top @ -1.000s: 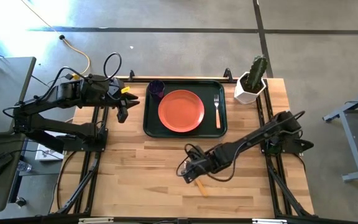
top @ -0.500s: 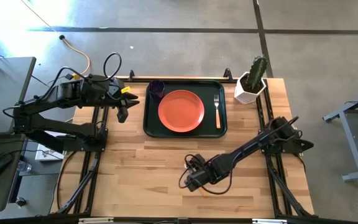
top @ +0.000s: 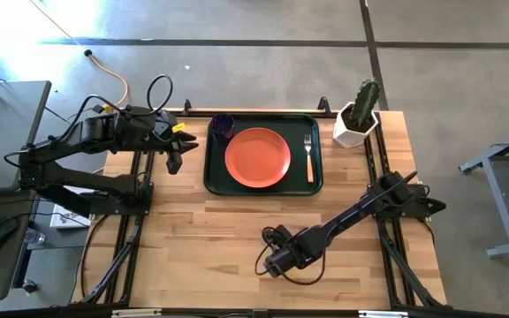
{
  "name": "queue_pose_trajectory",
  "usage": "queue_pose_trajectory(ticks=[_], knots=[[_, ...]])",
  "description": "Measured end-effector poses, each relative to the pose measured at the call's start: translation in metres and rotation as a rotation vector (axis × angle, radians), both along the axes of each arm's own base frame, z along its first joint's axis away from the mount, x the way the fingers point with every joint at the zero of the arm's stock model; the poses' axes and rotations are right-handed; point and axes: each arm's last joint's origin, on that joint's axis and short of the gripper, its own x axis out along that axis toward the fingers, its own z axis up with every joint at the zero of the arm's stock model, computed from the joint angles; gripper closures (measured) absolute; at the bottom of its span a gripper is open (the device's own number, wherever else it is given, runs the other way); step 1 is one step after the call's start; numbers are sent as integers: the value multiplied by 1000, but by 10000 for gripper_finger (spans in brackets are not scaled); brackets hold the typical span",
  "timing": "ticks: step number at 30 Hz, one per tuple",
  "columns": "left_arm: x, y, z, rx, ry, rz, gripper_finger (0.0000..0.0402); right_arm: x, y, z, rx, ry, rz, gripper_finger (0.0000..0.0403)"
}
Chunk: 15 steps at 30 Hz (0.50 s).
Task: Pick and place plate/cup/fork/spoon on tray
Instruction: Put the orange spoon on the serving tray
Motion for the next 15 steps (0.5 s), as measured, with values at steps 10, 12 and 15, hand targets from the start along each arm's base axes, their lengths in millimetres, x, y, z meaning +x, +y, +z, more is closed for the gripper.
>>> queue_pose_trajectory(ticks=[10,12,15], knots=[[0,0,0,-7,-2,5,307,6,4,-13,4,-11,30,275],[0,0,0,-7,-1,5,307,6,4,-18,3,4,26,275],[0,0,0,-7,-2,5,307,7,5,-23,11,22,28,275]])
